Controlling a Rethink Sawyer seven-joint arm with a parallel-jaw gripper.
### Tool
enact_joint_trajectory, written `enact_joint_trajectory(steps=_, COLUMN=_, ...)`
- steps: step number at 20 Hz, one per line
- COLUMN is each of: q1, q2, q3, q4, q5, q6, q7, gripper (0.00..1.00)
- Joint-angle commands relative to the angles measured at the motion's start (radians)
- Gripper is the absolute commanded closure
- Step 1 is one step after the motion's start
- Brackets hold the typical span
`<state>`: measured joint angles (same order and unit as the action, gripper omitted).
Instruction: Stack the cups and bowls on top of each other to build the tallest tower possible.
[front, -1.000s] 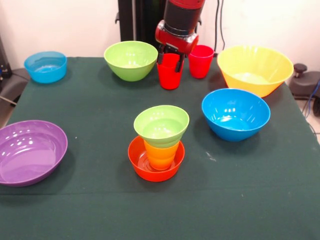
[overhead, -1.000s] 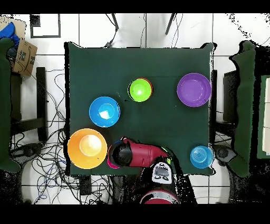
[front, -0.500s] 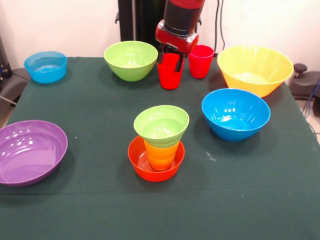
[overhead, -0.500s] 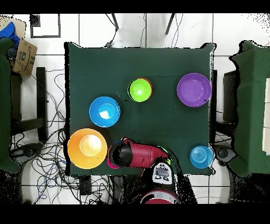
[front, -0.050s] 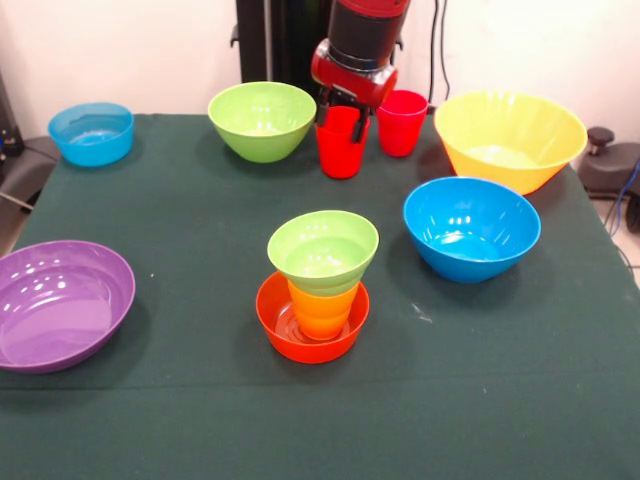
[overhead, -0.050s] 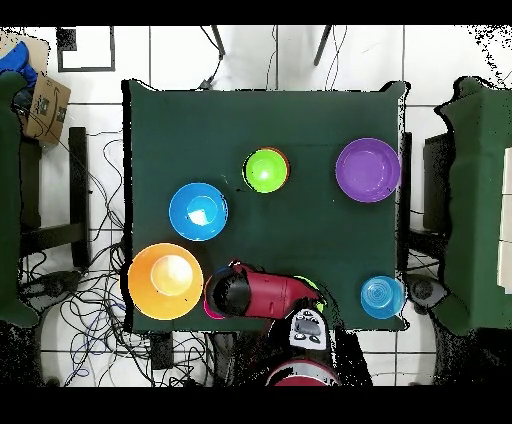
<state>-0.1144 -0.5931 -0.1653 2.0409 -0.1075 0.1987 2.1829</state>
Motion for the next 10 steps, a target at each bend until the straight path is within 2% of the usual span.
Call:
enact_joint_trajectory(steps=1, q1=0.012, q2=0.067, q3=0.129, q4=0.075, q5=0.053, q6=-0.015, q7=0.157, gripper=0.00)
enact_joint_trajectory(steps=10, q1=0.059, q2=0.056, q3=0.110, q4=0.064, q5=0.071, q6=-0.027, q7=0.172, gripper=0.00)
